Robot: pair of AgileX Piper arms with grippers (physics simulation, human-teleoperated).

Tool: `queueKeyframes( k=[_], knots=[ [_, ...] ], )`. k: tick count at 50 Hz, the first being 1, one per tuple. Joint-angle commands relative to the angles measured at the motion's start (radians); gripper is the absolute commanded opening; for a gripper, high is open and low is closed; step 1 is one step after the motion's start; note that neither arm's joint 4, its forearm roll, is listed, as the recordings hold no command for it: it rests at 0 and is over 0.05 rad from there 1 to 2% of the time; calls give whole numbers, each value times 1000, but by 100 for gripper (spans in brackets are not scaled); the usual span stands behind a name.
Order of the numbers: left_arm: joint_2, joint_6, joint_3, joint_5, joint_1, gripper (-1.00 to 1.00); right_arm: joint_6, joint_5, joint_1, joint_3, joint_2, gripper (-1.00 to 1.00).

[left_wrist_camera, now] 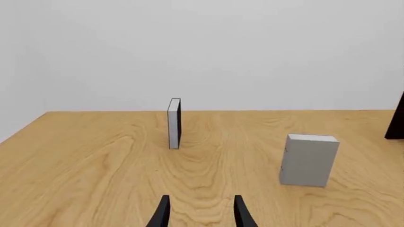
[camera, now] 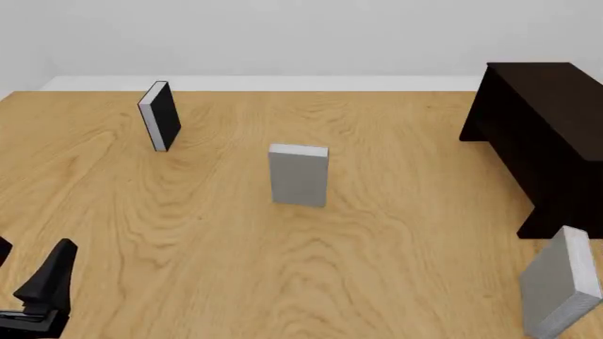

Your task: Pick up the book on the right and place it on the cabinet shelf.

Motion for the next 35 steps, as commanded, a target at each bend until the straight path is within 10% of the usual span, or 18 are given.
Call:
queueKeyframes(
  k=[1,14,35],
  knots=[
    [0,1,-2,0,-8,100,41,131,-30,-131,127,100],
    [-1,9,-9,3,-20,100,104,232,-115,-170,260,100],
    [-1,26,-9,8,-37,100,38,262,-172,-127,316,100]
  ],
)
